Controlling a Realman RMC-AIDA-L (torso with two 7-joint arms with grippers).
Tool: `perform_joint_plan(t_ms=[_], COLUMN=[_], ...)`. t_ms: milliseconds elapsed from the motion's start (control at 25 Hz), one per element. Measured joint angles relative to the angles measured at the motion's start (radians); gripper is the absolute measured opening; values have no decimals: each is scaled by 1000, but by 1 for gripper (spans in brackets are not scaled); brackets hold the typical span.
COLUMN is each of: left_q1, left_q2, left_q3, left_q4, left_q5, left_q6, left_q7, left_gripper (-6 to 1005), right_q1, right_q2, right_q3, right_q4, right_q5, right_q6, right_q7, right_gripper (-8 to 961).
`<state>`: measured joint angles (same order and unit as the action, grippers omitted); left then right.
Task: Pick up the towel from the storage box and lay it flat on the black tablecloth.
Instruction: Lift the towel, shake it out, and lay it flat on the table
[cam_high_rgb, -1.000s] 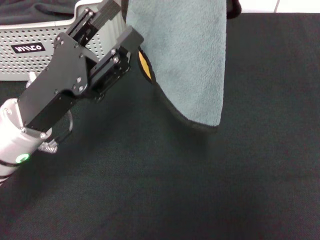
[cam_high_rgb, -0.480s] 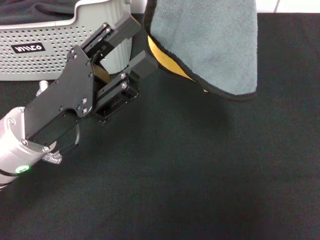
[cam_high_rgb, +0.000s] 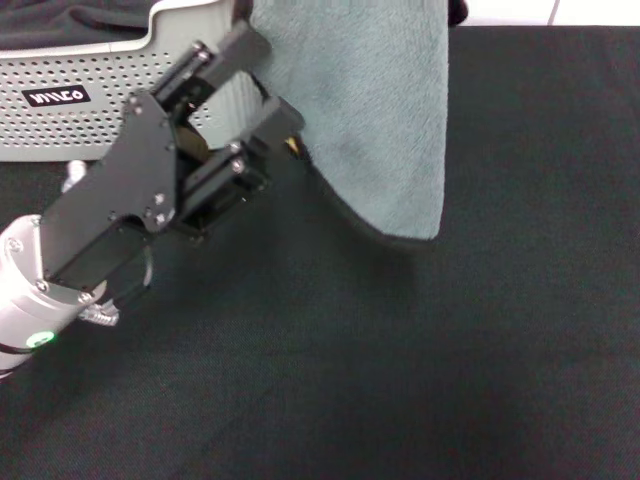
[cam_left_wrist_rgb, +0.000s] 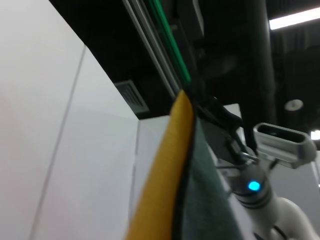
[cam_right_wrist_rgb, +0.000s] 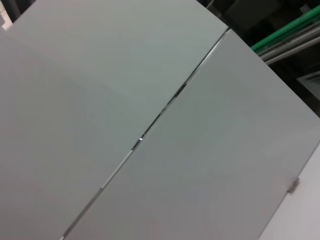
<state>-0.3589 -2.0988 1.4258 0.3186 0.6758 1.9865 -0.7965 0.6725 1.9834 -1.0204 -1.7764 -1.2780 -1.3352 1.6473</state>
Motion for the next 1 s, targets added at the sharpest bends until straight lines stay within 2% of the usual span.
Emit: perform_joint_plan(t_ms=[200,400,560,800,1000], left_q1=[32,37,18,-29,-32], left_q2=[-1,3,4,7,7], left_q3=[-2,1,14,22,22], left_q4=[-1,0,-1,3,2], left_q5=[-73,-84,-59,75,79], left_q6=[1,2,0,2,2], left_q7=[30,32,29,19,21], left_gripper=[662,659,657,654,652], right_q1=[-2,-5,1,2,4], right_q2=[2,4,5,5,5], right_q3=[1,-1,-1,5,10], right_q4=[-16,-26,-27,-20,-18], right_q5=[3,11,11,11,11], right_q6=[-13,-20,-22,-19,-14], right_q7=[4,6,6,3,2], right_gripper=[7,7,7,6,6])
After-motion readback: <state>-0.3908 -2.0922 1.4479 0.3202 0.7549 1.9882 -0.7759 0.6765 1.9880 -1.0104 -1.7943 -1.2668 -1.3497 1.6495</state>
